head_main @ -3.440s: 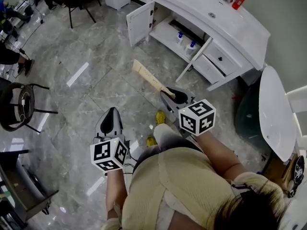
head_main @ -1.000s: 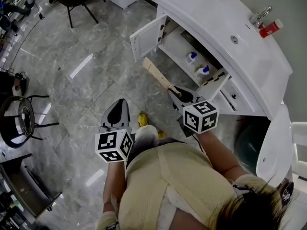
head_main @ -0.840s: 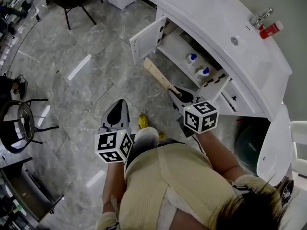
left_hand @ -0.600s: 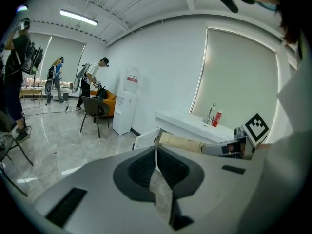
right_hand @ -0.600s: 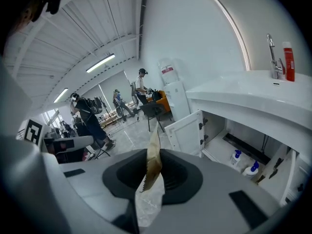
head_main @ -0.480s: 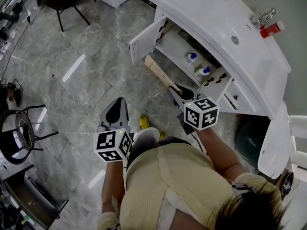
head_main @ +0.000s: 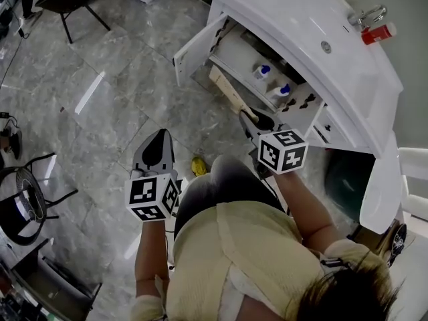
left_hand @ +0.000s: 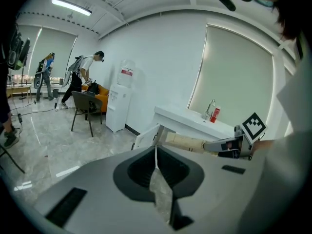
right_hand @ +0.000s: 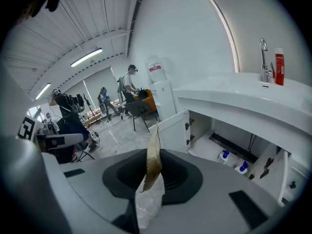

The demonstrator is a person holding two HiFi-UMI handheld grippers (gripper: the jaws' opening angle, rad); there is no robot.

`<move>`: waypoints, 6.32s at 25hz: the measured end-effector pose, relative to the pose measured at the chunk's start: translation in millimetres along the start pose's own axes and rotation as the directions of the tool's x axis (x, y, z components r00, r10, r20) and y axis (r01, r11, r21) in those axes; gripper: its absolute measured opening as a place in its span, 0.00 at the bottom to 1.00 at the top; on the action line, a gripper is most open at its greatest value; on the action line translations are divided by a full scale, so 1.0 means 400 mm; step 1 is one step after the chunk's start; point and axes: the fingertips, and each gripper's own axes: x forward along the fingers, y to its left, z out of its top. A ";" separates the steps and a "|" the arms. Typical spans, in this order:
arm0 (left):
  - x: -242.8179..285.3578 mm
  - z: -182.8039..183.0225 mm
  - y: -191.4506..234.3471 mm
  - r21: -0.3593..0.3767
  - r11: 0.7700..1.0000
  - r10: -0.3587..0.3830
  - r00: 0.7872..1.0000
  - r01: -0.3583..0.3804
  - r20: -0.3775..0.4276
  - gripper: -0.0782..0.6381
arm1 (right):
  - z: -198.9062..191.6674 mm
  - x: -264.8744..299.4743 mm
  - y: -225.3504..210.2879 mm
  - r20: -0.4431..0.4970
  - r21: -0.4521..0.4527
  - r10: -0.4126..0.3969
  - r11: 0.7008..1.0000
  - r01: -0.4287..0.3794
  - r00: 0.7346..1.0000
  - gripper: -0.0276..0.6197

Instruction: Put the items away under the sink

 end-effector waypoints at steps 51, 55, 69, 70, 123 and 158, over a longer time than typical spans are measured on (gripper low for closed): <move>0.680 -0.243 0.038 -0.058 0.997 0.040 0.981 -0.052 -0.190 0.17 | -0.125 0.540 -0.502 -0.151 0.044 -0.120 0.991 0.128 0.981 0.18; 0.732 -0.270 0.045 -0.070 0.997 0.030 0.979 -0.045 -0.201 0.17 | -0.138 0.596 -0.552 -0.153 0.041 -0.144 0.988 0.152 0.978 0.18; 0.895 -0.351 0.059 -0.072 0.997 -0.025 0.972 0.008 -0.236 0.17 | -0.181 0.756 -0.664 -0.155 0.077 -0.202 0.973 0.215 0.967 0.18; 0.905 -0.356 0.057 -0.068 0.998 -0.029 0.971 0.013 -0.239 0.17 | -0.186 0.763 -0.673 -0.154 0.082 -0.208 0.972 0.222 0.966 0.18; 1.215 -0.458 0.089 -0.082 0.997 -0.021 0.985 0.007 -0.171 0.17 | -0.229 1.171 -1.035 -0.161 0.064 -0.403 0.907 0.417 0.901 0.18; 1.140 -0.424 0.060 -0.067 0.996 -0.073 0.983 0.062 -0.170 0.17 | -0.236 1.055 -0.969 -0.169 0.056 -0.383 0.916 0.397 0.908 0.11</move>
